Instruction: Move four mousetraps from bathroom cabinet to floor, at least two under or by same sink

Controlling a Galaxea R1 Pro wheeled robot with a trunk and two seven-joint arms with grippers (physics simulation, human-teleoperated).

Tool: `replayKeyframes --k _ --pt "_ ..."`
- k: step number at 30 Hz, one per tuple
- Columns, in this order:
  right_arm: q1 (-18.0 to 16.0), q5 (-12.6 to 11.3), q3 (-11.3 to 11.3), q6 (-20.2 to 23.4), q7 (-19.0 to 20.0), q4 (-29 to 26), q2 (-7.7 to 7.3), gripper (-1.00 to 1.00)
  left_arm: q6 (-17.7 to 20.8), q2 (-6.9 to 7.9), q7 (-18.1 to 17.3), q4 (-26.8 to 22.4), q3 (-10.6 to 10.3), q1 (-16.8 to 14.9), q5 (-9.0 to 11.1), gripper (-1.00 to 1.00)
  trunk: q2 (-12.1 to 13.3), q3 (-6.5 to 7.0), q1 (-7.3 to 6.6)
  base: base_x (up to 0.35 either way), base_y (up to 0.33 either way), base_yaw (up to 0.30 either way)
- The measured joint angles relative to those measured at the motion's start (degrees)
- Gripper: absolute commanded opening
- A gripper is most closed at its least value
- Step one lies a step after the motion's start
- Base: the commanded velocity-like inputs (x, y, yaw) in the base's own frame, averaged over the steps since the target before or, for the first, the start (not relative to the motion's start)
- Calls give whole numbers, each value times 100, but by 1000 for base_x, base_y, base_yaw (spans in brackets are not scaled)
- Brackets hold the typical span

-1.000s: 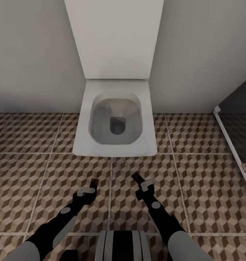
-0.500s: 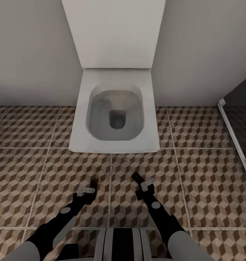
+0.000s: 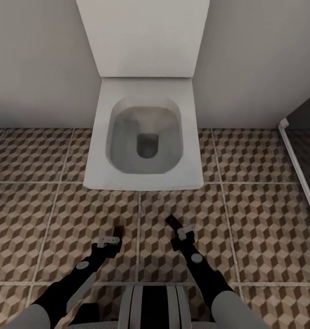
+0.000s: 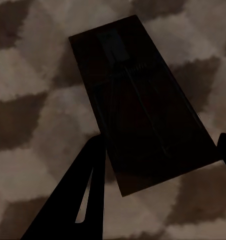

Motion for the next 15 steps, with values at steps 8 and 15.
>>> replayKeyframes --k 8,15 --pt "0 -1 6 -121 4 -41 0 -100 -10 0 0 -5 -5 0 -1 -100 -3 -45 5 0 0 0" --pt "0 -2 10 -105 5 -47 0 -100 -11 0 0 -9 -9 0 -1 -100 -3 -45 5 0 0 0"
